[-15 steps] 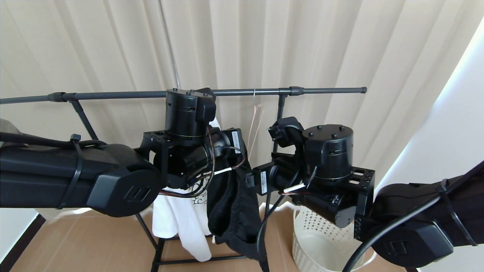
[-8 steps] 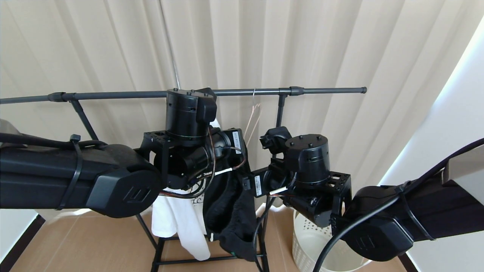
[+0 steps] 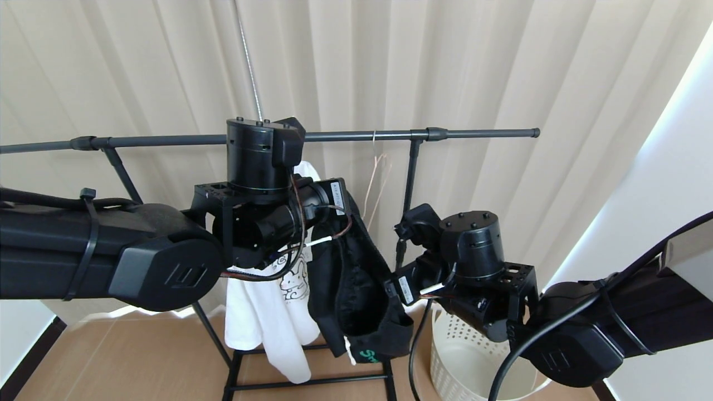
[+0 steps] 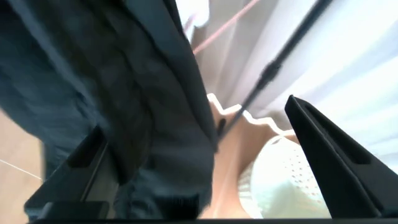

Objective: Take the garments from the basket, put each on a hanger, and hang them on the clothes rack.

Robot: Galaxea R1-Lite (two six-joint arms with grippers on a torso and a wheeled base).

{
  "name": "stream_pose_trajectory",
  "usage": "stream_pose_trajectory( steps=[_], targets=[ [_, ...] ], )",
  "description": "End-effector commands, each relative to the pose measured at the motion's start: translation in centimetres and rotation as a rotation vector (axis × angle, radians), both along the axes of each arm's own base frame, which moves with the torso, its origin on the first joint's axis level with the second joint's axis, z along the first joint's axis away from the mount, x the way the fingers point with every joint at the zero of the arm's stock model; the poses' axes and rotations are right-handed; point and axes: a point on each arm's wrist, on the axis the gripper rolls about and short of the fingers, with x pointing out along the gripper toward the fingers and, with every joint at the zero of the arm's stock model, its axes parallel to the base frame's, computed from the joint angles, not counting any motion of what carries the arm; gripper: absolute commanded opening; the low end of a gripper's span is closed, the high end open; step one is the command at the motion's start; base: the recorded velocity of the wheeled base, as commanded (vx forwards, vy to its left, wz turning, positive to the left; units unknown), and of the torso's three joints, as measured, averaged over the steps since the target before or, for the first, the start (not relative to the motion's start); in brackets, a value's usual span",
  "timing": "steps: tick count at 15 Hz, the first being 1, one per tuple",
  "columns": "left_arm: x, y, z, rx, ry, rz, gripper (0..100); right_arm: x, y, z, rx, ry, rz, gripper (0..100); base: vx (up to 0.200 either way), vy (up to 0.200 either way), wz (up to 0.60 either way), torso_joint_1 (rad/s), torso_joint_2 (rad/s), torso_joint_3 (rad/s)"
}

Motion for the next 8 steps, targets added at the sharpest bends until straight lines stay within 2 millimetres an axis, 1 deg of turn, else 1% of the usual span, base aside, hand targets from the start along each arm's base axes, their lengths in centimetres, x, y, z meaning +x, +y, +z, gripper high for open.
stream_pose_trajectory(
  steps=[1, 8],
  targets=[
    [0.0, 0.1, 0.0, 0.007, -0.003, 0.002, 0, -0.1, -0.6, -0.1, -0.022, 0.001, -0.004, 100, 0.0, 0.0, 0.0, 0.0, 0.0, 0.0],
    [0.0, 0.3, 0.3, 0.004, -0.009, 0.003, 0, -0.4, -1.0, -1.4, -0.086, 0.027, 0.012, 100, 0.0, 0.0, 0.0, 0.0, 0.0, 0.0]
  ],
)
